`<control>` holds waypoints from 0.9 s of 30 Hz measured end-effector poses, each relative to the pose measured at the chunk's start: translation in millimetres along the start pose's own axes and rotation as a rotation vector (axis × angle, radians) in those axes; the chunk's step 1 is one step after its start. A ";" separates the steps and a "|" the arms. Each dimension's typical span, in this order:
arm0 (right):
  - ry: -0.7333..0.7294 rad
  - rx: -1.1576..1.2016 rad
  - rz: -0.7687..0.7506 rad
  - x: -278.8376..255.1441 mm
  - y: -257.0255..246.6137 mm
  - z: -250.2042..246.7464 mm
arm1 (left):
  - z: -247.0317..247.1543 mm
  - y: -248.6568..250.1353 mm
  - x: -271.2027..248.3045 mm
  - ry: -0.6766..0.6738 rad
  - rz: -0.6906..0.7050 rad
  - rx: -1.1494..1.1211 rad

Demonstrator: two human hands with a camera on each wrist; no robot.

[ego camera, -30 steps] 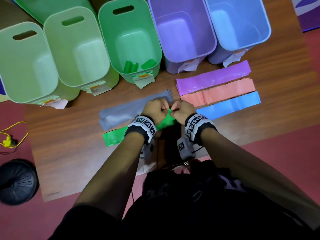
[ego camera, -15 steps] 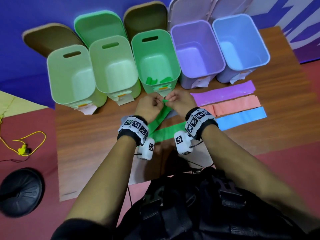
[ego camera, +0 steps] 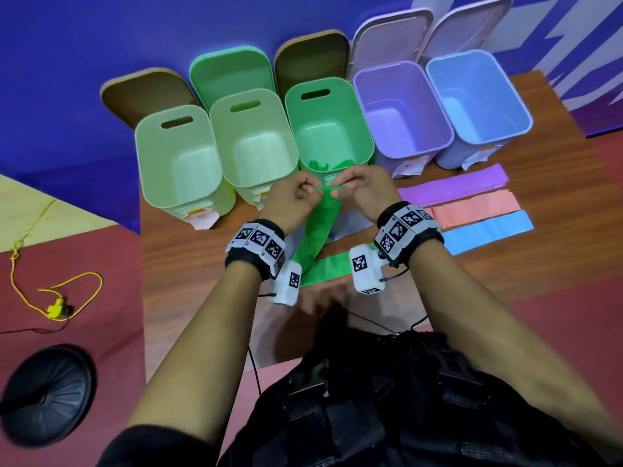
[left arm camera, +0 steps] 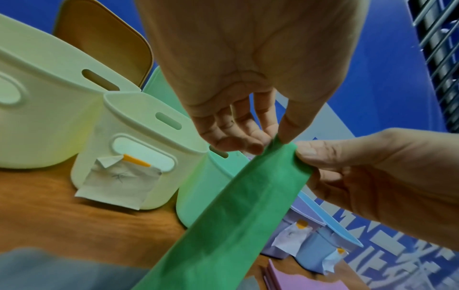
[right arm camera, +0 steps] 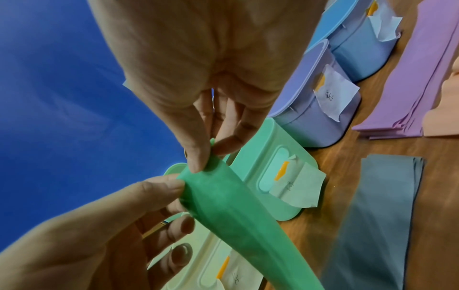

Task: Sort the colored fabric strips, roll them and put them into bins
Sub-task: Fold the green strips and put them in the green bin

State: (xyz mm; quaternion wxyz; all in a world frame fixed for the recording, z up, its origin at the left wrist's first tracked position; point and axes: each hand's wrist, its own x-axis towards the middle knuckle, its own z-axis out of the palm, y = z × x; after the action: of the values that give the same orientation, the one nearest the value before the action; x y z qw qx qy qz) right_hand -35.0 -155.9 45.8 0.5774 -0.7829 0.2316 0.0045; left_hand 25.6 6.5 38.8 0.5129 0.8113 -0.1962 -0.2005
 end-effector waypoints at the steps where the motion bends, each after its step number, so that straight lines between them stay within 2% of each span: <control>1: 0.002 0.010 -0.008 -1.0 -1.2 -3.0 | 1.9 2.9 0.5 0.005 0.000 0.000; 7: -0.048 0.065 -0.110 1.0 -5.1 -23.8 | 16.1 20.5 6.2 0.064 -0.050 0.013; 14: -0.190 0.111 -0.078 10.6 -11.0 -52.3 | 26.1 42.6 10.9 0.061 -0.027 0.056; 18: -0.198 0.153 -0.080 11.9 -12.8 -65.3 | 35.3 54.0 12.1 0.108 0.031 0.042; 27: -0.229 0.083 -0.142 16.4 -12.2 -80.2 | 38.7 59.0 10.6 0.191 0.010 0.145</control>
State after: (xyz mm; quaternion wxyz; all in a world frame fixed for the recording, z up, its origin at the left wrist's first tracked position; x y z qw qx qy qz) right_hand -36.8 -231.7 79.0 0.6307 -0.7672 0.1084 0.0432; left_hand 7.5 -51.7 76.0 0.4704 0.8606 -0.1645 -0.1050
